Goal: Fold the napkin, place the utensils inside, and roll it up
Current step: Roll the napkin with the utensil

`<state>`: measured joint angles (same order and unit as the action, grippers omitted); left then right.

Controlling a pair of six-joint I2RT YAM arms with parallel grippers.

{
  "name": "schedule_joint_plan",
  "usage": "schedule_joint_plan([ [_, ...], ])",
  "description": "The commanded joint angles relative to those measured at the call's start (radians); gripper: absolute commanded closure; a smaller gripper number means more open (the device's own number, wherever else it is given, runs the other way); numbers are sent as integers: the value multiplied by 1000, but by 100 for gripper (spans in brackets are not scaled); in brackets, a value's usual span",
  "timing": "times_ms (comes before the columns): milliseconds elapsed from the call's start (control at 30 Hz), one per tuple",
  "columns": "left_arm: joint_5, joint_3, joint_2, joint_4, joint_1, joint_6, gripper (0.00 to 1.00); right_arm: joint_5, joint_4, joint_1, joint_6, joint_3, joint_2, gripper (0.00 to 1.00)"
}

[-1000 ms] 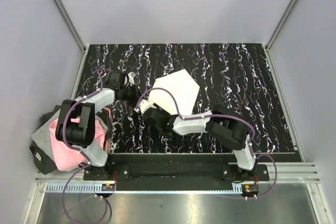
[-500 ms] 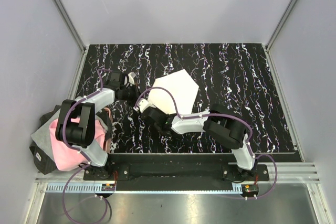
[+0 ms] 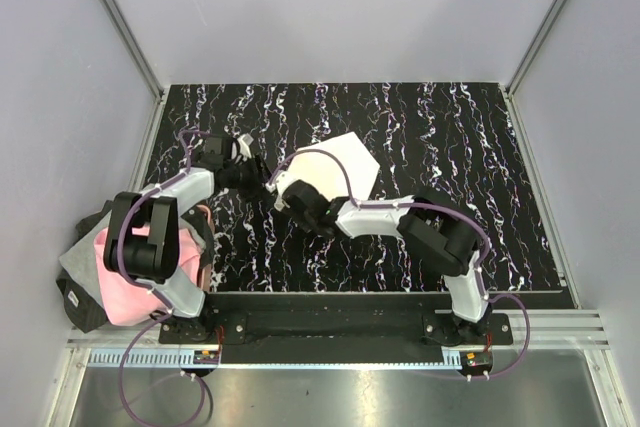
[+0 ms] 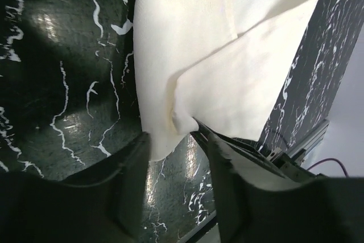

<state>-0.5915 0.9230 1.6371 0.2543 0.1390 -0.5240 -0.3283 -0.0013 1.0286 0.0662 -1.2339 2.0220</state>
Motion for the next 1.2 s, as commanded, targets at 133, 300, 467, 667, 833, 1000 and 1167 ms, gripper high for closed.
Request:
schedule_joint_plan([
  [133,22,-15,-114,-39,-55,-11,42,397,-281,-110,-108,-32,-42,100],
  [300,110,-70,-197,-39,-53,-7,37,615,-368,-171,-143,-93,-36,100],
  [467,211,-142,-299,-39,0,13,30,767,-451,-234,-164,-174,13,100],
  [667,304,-210,-359,-44,99,24,23,960,-548,-295,-212,-283,102,100],
  [833,288,-295,-410,-122,155,41,19,1035,-632,-325,-212,-357,167,100],
  [1000,315,-352,-438,-184,217,33,16,1086,-675,-343,-229,-420,231,100],
  [1167,325,-360,-408,-214,241,44,15,1104,-698,-358,-244,-444,271,100],
])
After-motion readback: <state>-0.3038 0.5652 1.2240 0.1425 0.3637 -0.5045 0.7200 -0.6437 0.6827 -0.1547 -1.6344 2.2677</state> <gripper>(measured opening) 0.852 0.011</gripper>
